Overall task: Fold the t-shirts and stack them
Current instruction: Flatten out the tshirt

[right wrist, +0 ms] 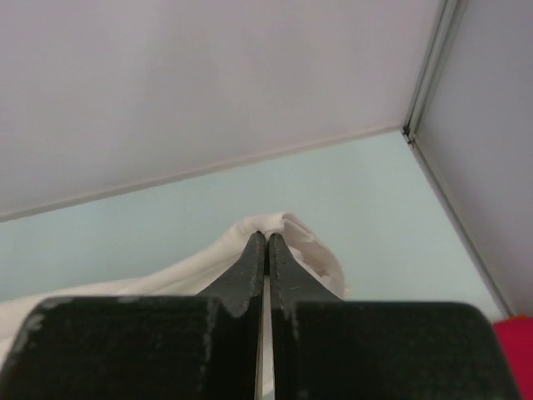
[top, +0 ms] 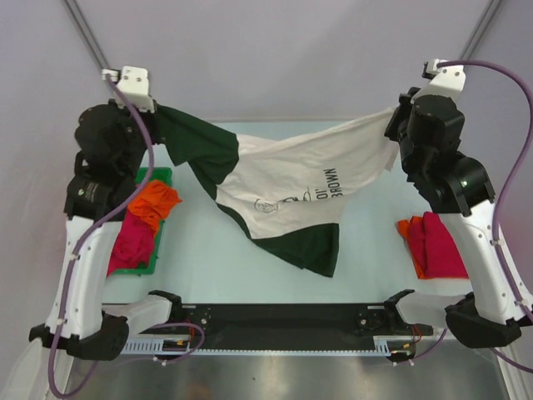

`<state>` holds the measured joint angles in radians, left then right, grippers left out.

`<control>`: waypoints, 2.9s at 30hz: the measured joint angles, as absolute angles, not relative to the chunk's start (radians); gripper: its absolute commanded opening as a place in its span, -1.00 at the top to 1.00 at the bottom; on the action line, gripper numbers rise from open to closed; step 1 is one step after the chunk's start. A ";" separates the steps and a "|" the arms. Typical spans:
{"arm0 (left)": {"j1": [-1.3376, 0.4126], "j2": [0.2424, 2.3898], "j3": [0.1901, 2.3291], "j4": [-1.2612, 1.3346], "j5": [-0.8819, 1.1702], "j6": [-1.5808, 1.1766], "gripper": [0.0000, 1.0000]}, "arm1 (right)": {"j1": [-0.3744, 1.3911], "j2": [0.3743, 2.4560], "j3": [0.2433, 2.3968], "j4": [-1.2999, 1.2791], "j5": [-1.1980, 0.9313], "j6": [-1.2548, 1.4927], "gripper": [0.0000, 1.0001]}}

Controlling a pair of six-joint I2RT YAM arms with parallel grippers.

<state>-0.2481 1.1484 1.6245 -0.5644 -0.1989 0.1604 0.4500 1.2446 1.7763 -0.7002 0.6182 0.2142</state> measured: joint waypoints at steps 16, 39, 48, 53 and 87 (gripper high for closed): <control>-0.247 1.099 2.162 -0.813 -0.238 0.220 1.00 | 0.818 1.155 1.988 -0.748 0.999 -0.121 1.00; -0.246 1.122 1.939 -0.826 -0.255 0.210 1.00 | 1.000 1.235 2.041 -0.335 1.179 -0.447 1.00; -0.246 1.119 1.905 -0.795 -0.257 0.212 1.00 | 1.016 1.250 2.017 -0.410 1.158 -0.361 1.00; -0.245 1.081 1.910 -0.773 -0.247 0.214 1.00 | 1.126 1.180 1.924 -0.329 1.238 -0.458 1.00; -0.169 1.423 2.258 -0.649 -0.229 0.297 1.00 | 0.633 1.519 2.098 -0.457 0.826 -0.157 1.00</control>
